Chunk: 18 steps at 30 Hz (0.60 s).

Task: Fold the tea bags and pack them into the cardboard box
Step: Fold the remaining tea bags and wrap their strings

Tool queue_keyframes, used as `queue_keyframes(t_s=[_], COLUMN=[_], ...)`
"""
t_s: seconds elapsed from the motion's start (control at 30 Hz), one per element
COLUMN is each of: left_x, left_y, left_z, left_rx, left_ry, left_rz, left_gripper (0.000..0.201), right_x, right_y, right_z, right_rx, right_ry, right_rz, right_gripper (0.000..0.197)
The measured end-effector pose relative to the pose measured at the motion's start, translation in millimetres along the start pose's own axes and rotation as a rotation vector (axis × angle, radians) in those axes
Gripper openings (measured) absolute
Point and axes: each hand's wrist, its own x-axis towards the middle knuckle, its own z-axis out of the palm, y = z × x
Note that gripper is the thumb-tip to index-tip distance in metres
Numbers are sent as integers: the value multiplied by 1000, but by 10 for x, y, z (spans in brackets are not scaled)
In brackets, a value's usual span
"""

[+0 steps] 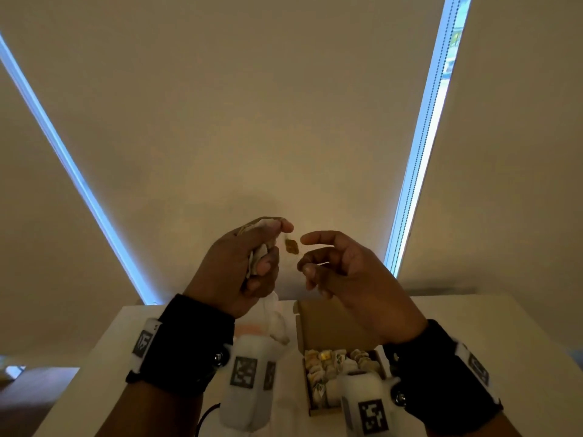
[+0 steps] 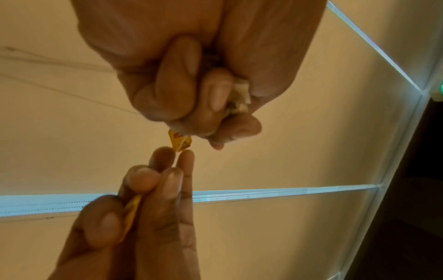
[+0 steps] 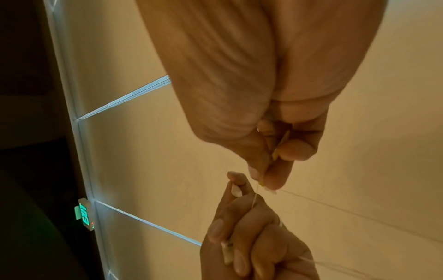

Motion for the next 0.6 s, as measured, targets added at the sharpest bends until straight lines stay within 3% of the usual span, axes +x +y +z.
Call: queue_keyframes(t_s=[0.17, 0.23, 0.33, 0.47, 0.6], left_x=[4, 4, 6, 16, 32], left_y=[35, 44, 63, 110, 136], left_z=[-57, -58, -39, -48, -103], left_rx=[9, 16, 35, 40, 11], left_ry=[42, 23, -7, -13, 39], left_rz=[14, 11, 7, 7, -9], left_gripper=[25, 25, 25, 25, 26], right_x=[50, 88, 155, 218, 231], right_y=[41, 28, -7, 23, 28], right_z=[-11, 31, 80, 86, 26], right_rx=[33, -37, -214, -291, -174], right_ry=[14, 50, 104, 203, 252], right_rz=[9, -24, -92, -181, -228], right_gripper=[34, 21, 41, 17, 17])
